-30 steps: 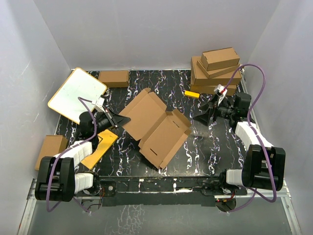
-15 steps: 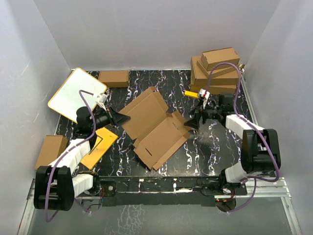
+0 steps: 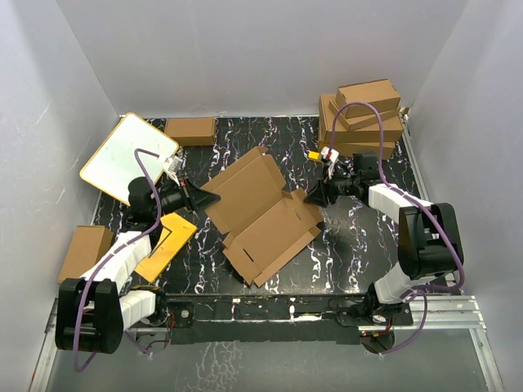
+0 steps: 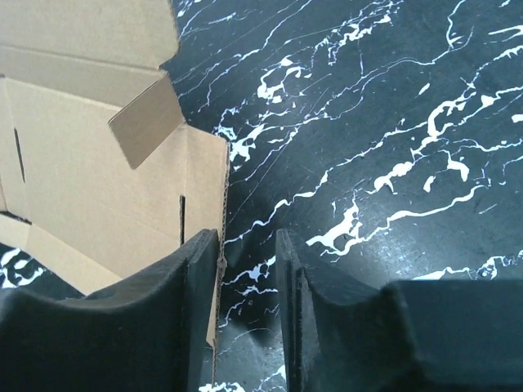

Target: Fold the paper box

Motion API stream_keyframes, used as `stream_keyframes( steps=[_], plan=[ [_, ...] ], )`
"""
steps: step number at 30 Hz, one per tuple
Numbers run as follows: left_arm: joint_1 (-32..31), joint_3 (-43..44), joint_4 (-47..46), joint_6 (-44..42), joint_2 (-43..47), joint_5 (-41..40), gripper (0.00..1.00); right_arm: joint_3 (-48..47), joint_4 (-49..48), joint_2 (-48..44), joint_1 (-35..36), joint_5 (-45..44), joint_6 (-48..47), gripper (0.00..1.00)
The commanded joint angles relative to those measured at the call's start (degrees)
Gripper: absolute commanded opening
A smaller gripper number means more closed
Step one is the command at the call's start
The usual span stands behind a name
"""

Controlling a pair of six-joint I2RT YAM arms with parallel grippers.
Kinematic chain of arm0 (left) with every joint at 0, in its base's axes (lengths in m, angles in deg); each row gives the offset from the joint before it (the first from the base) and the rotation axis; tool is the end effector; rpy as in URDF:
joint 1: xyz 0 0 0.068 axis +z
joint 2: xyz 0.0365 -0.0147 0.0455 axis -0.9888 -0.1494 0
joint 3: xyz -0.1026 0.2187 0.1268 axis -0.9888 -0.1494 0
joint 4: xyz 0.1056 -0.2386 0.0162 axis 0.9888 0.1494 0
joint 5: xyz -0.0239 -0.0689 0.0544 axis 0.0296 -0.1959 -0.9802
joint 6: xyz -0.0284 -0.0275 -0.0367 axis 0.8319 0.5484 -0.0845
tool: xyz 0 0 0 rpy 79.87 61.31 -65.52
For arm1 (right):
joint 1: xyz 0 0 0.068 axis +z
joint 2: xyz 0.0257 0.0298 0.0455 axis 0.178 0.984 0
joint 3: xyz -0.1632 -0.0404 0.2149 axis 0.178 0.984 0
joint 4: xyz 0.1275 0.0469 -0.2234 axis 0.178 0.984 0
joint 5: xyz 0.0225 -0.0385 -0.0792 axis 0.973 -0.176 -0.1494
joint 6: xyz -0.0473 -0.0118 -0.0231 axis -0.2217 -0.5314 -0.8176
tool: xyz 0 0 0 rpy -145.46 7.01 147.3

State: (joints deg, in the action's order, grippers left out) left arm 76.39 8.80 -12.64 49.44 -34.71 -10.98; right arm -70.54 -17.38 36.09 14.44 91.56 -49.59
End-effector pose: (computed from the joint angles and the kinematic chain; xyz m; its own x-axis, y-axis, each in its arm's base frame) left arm 0.2270 -0.0488 0.2511 -0.4739 -0.2682 -0.8387 0.7124 0.4432 -0.5442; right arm 0.3064 0.0526 0.1917 -0.4388 -0.2376 -0.8666 -0.8444 0.4388 0.3073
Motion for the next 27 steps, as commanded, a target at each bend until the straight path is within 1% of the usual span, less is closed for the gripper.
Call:
stream_keyframes(
  steps=[1,2,4,7,8,9,13,16,19,22,27],
  plan=[
    [-0.3,2.97,-0.05,-1.91,2.0,1.59,0.0,-3.18,0.41,0.15,0.4,0.95,-1.47,0.31],
    [-0.33,3.19,0.17,-1.95,1.96,1.55,0.0,-3.28,0.57,0.03,0.44,0.98,-1.4,0.24],
    [-0.35,3.69,0.47,-1.49,1.67,1.5,0.0,-3.63,0.74,-0.24,0.47,0.78,-1.03,0.13],
    [-0.35,4.6,0.41,0.66,0.98,1.82,0.0,-3.13,-1.0,-2.2,0.42,0.12,0.34,0.08],
    [-0.35,4.7,0.23,1.82,0.69,2.05,0.0,-2.58,-2.11,-3.13,0.42,-0.07,0.95,0.08],
    [-0.35,4.93,0.38,2.73,0.39,2.12,0.06,-1.94,-3.13,-3.98,0.43,-0.24,1.58,0.08],
    [-0.35,6.47,3.15,4.85,-0.83,2.57,0.14,-0.14,-5.49,-6.4,0.15,-0.8,2.17,0.08],
    [-0.35,9.64,8.16,4.87,-2.41,3.77,0.29,0.1,-5.54,-6.54,-0.27,-0.35,2.09,0.08],
    [-0.28,12.73,12.47,5.2,-4.0,4.76,0.39,0.26,-5.54,-6.62,-0.65,0.19,2.01,0.08],
    [-0.17,15.2,14.98,5.47,-5.36,5.3,0.44,0.35,-5.37,-6.72,-0.67,0.58,1.84,0.08],
    [-0.08,19.55,22.75,2.85,-7.61,5.5,0.45,0.47,-5.37,-7.07,-0.97,1.02,1.65,0.08]
  ],
)
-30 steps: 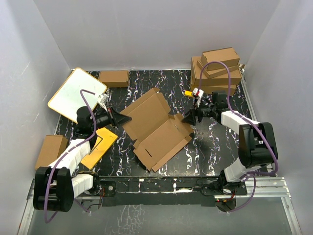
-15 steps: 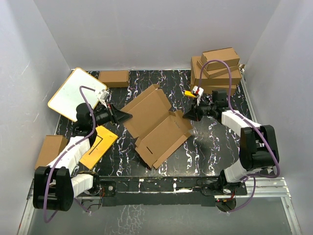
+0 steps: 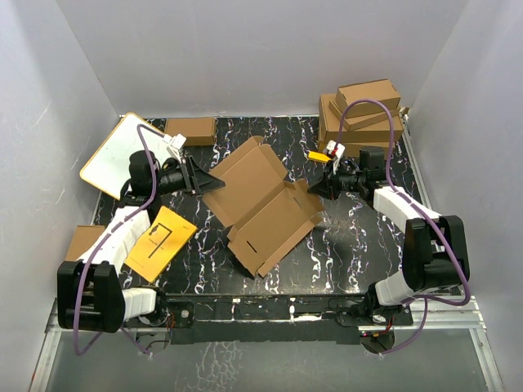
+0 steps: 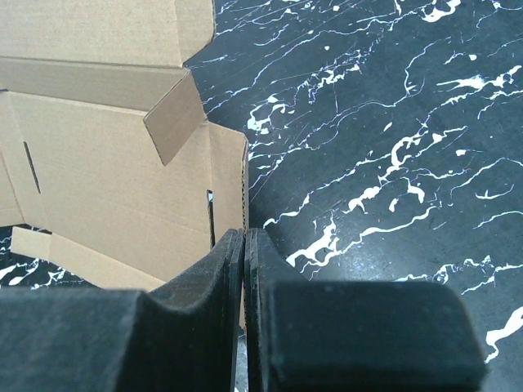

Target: Fold the paper box

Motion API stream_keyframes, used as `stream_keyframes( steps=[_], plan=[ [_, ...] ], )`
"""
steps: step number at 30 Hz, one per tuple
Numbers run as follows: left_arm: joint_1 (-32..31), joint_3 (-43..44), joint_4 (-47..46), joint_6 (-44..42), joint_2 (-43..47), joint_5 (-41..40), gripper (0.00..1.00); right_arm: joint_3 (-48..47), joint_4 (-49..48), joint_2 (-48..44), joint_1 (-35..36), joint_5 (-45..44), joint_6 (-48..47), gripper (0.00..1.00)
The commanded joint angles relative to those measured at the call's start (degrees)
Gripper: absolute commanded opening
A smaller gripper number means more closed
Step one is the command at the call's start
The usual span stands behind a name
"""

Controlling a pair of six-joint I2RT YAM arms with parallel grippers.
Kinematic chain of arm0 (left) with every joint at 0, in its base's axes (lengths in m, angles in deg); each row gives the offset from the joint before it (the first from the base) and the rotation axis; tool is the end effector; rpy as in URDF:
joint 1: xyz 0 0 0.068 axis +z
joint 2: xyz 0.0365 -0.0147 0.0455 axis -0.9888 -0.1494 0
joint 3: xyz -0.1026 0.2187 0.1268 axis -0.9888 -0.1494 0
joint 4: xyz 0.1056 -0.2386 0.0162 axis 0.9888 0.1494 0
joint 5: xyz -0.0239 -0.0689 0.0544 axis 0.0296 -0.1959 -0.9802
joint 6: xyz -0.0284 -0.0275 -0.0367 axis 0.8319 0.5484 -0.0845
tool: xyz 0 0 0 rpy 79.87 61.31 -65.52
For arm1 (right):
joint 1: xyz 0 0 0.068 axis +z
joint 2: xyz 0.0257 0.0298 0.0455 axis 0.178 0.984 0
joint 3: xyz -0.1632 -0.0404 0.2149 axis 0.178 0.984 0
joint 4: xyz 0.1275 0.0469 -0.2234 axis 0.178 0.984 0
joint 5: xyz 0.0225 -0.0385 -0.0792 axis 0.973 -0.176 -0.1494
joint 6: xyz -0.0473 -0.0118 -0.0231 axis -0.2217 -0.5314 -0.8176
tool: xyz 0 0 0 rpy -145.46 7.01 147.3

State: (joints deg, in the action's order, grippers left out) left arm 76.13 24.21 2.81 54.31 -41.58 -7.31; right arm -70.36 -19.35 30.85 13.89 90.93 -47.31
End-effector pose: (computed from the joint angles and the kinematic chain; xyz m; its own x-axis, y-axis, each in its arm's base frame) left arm 0.2642 -0.0546 0.2882 -0.6432 -0.2609 -0.7199 0.6181 0.3779 -0.6892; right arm 0.3004 0.0490 0.2190 -0.3676 -0.2118 -0.9055 -0.8540 0.4625 0.2385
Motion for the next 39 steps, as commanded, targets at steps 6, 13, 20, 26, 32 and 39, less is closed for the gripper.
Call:
stream_keyframes(
  steps=[6,13,20,26,32,39],
  plan=[
    [0.18,7.4,13.14,-5.46,-3.21,2.03,0.24,0.3,-3.4,-1.99,-0.41,2.82,-0.57,0.08],
    [0.1,8.39,11.2,-2.79,-5.32,4.1,0.0,-0.59,-3.32,-2.43,-0.5,5.78,1.3,0.09],
    [0.09,3.44,-6.73,10.02,2.35,-2.52,0.0,-9.3,7.21,-8.48,-11.26,14.53,3.95,0.58],
    [-2.01,-2.23,-13.3,15.55,11.03,-12.52,0.0,-11.7,11.12,-14.22,-12.81,29.25,17.54,0.76],
    [-11.95,-7.71,-16.17,16.63,17.56,-28.36,0.0,-3.02,-11.55,-17.36,-4.82,23.41,47.72,0.76],
    [-21.05,-11.97,-20.26,18.13,19.9,-43.89,0.0,0.4,-14.88,-16.5,0.52,12.64,62.49,0.77]
  ],
)
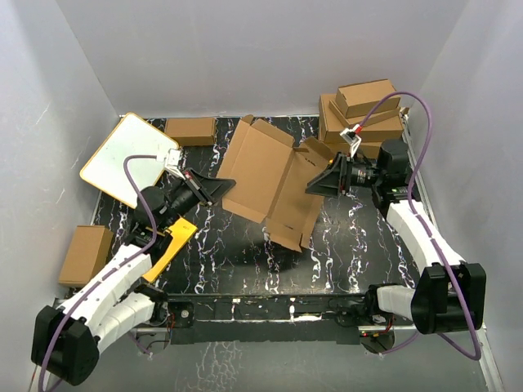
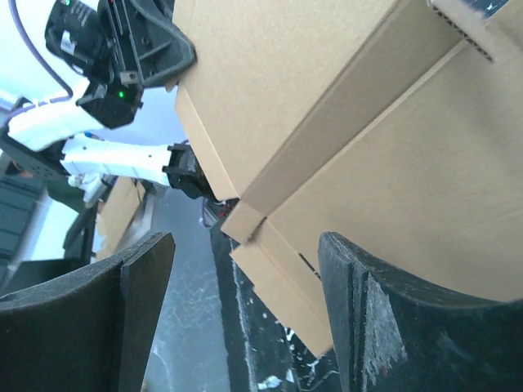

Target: Fold the paper box

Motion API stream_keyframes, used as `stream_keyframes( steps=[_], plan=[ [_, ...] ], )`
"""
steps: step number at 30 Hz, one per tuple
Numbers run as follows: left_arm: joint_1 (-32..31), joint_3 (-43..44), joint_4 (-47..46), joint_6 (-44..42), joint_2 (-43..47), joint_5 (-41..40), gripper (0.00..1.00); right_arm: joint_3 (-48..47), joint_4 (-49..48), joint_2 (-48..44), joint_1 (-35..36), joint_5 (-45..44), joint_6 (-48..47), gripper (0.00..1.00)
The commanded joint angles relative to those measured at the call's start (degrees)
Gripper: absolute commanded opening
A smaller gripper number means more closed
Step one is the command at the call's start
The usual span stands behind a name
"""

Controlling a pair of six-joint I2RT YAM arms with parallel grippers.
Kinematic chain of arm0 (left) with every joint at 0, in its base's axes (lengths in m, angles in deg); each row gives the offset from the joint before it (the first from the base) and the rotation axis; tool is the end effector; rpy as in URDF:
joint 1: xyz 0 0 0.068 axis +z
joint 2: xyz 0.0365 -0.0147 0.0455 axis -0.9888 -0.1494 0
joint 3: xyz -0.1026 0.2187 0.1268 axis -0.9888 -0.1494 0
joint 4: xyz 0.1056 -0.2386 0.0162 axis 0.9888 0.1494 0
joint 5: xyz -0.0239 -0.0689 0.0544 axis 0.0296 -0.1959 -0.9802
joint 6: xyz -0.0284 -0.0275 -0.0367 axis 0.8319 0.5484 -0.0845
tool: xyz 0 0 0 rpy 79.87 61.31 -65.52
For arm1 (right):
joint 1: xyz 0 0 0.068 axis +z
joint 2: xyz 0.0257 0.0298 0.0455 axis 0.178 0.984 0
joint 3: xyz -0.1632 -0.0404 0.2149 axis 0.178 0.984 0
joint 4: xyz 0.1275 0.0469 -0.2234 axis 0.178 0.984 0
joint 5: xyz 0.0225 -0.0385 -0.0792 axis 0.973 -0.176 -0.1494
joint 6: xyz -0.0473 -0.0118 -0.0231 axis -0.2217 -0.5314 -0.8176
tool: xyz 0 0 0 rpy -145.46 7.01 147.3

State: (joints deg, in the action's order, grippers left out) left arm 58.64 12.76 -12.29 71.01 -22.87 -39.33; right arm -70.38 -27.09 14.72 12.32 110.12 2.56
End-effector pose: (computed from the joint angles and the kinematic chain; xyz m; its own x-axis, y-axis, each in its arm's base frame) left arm 0.1875 -0.0953 0.3171 -0.4565 -0.5912 -0.6649 0.6148 0.3305 -0.7161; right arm 0.2548 0.0438 0.3085 -0.7049 0.0958 -0.7028 -0.6807 0.1870 0.7083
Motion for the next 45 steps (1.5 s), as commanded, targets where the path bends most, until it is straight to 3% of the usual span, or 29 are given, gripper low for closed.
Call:
stream_keyframes(
  steps=[1,8,15,25,38,45],
  plan=[
    [-4.8,-0.53,-5.41,1.32,0.84,-13.34,0.0,0.97,-8.36,-0.11,2.67,-6.73,13.88,0.77],
    [-13.36,0.03,-8.93,-1.03,-3.38,-21.19,0.0,3.68,-10.43,0.64,4.58,-10.55,17.29,0.77],
    [-17.71,1.57,-14.17,-1.23,-9.17,-22.88,0.0,3.47,-10.33,2.91,5.87,-12.39,16.82,0.76],
    [-18.89,1.76,-14.51,-2.61,-8.32,-25.61,0.0,3.17,-1.82,1.8,5.94,-20.12,10.58,0.72],
    [-19.36,1.45,-23.71,3.32,-14.55,-21.59,0.0,5.42,-14.13,3.16,6.0,-13.1,20.36,0.71],
    [-19.6,0.99,-25.99,4.77,-17.15,-21.3,0.0,5.92,-16.81,2.84,6.01,-12.07,21.67,0.63]
  ],
)
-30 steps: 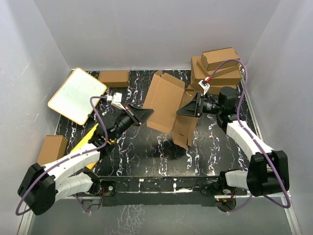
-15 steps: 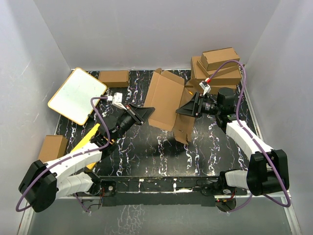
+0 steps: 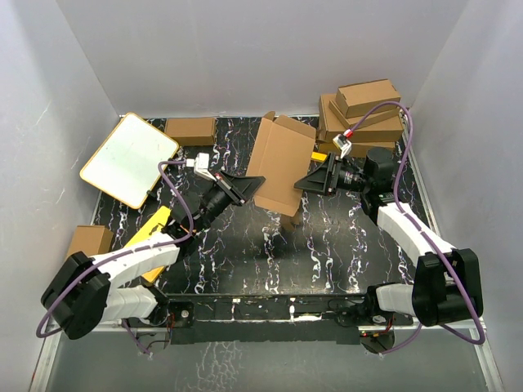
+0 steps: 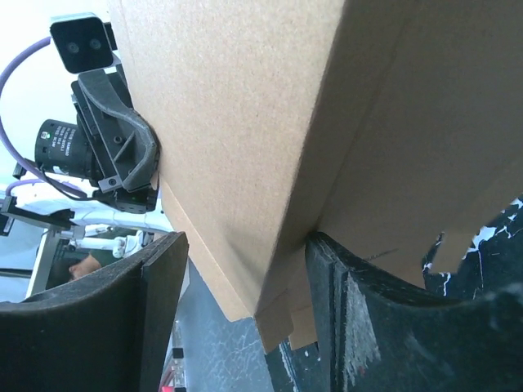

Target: Fold the paper box

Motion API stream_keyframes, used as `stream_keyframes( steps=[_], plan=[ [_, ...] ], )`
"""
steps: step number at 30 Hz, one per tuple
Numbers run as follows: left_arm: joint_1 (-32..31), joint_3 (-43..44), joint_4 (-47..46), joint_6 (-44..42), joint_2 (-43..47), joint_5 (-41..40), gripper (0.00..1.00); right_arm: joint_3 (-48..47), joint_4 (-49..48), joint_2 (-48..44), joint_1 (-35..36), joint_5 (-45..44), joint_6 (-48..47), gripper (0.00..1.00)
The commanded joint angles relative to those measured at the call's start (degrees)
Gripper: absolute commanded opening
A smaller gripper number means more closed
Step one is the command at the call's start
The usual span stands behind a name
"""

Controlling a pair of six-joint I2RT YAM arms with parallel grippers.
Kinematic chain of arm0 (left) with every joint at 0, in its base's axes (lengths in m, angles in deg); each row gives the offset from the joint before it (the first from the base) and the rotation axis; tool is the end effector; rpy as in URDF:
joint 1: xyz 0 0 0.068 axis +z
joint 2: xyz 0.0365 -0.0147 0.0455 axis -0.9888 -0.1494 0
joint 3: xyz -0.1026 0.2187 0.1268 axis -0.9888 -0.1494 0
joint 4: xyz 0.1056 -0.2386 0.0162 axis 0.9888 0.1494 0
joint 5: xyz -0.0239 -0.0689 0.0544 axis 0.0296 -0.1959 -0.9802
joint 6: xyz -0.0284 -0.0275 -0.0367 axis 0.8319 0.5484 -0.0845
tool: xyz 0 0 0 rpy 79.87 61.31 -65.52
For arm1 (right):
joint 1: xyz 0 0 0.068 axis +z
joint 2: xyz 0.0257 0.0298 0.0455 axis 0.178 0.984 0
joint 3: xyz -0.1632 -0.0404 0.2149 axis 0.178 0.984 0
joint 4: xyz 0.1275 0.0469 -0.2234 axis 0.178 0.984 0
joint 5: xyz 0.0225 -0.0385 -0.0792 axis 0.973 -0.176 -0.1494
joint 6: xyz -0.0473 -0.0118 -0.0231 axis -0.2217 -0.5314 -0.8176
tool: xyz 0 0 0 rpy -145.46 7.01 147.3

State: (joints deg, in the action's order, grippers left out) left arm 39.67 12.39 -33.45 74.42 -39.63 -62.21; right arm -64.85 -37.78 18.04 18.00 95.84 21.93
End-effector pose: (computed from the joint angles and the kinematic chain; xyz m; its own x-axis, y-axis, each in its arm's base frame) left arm 0.1916 -0.1731 0.2913 -0.4559 -0.7093 -0.5377 0.5734 0.2280 -0.7869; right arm 0.2652 0.0678 0.2758 -0.8455 0.2481 -0.4727 -0.4130 0.2573 0.8737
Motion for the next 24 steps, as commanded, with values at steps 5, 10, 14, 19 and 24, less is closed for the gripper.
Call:
stream_keyframes(
  steps=[5,10,14,19,24],
  plan=[
    [-0.63,1.01,-5.3,1.96,-1.75,1.69,0.0,1.01,-7.69,-0.74,0.34,2.28,3.29,0.48],
    [-0.63,-0.35,-5.96,2.23,-2.16,0.78,0.0,1.79,-8.46,-1.13,0.32,1.78,3.99,0.24],
    [-0.65,-1.24,-5.99,2.16,-1.95,0.16,0.0,2.37,-9.31,-1.32,0.3,1.74,4.36,0.08],
    [-0.63,-2.03,-6.21,1.72,-1.91,-0.35,0.0,2.99,-11.06,-1.32,-0.01,2.14,5.45,0.08],
    [-0.67,-3.02,-8.03,1.45,-2.23,0.6,0.0,4.14,-12.76,-1.83,-1.13,1.99,6.01,0.26]
  ],
)
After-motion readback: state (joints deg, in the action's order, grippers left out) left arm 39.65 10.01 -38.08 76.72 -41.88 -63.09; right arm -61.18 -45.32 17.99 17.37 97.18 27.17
